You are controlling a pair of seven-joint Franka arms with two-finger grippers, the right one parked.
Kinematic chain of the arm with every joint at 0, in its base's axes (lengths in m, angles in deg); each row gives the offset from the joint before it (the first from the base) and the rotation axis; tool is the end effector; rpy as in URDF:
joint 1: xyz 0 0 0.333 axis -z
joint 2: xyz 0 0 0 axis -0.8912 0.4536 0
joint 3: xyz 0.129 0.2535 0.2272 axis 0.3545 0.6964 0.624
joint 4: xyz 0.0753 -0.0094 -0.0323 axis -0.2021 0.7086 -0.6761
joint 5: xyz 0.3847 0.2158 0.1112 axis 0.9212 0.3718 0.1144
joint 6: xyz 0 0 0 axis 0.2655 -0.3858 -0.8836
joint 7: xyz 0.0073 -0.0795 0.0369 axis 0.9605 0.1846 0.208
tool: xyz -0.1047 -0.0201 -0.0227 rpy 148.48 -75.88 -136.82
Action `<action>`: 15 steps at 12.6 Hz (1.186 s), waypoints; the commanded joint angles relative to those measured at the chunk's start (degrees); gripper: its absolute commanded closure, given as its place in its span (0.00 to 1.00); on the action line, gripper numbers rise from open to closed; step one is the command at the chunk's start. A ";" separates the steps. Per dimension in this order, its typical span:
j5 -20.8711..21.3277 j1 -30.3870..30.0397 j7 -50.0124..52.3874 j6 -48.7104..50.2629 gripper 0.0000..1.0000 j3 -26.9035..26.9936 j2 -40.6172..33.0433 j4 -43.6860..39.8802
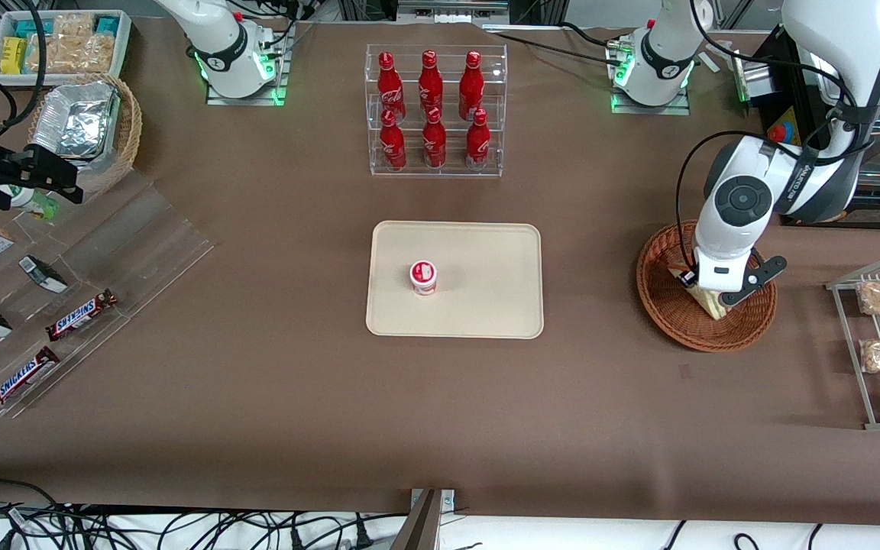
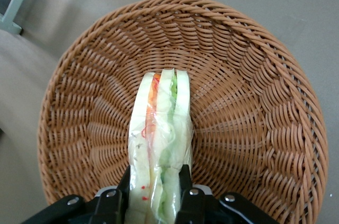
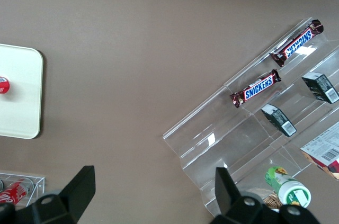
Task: Place sandwich from basket to tray
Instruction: 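Lower the left gripper and close it on the sandwich, then lift the sandwich and carry it toward the cream tray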
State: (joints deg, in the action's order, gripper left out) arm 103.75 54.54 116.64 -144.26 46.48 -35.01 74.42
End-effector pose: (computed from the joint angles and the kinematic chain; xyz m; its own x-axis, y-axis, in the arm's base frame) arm 0.6077 -0.0411 0.2569 0.8343 0.5319 0.1446 0.5504 -0.7894 -0.2719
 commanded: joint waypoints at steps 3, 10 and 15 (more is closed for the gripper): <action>-9.91 0.31 -17.22 17.48 0.63 -1.78 -1.44 -12.07; -15.97 0.31 -24.99 27.01 0.64 -14.06 -1.44 -20.96; -22.92 1.71 -21.49 22.72 0.64 -23.74 0.04 -22.99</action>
State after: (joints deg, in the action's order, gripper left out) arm 82.65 55.88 94.30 -119.95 25.00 -36.55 53.04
